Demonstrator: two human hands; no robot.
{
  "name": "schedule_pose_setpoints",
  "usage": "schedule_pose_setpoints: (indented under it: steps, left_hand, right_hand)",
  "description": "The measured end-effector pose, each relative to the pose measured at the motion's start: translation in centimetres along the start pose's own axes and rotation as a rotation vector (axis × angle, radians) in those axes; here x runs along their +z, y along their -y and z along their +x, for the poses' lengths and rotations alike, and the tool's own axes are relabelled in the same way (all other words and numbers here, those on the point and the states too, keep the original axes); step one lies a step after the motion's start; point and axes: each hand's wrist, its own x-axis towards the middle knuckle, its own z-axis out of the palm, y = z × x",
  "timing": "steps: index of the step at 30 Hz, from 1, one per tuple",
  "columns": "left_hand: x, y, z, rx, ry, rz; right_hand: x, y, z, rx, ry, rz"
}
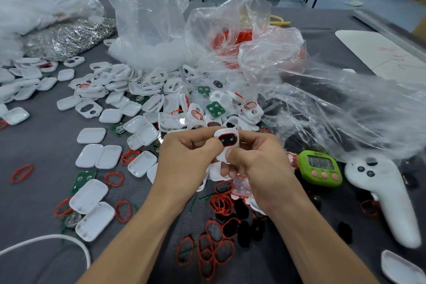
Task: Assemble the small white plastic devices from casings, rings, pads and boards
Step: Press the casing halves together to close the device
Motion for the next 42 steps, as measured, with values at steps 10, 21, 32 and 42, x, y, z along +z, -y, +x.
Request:
schedule_pose_setpoints:
  steps: [10, 21, 32, 42]
  left_hand:
    - [0.4, 0.1, 0.0, 0.036, -0.042, 0.086]
    - [0.2, -0.3, -0.2, 0.069, -0.055, 0.014]
    - [0.3, 0.0, 0.0, 0.079, -0.036, 0.074]
    - [-1.5, 0.6, -0.3, 0.040, -0.418, 0.400]
  right_hand:
    - [-0.3, 0.2, 0.4, 0.145, -0.022, 0.028]
    - [-0.9, 1.1, 0.1, 0.170, 0.029, 0.132]
    - [-0.9, 1.5, 0.0, 0.181, -0.006, 0.105]
    - [-6.2, 3.0, -6.2, 0.117, -0.277, -0.496]
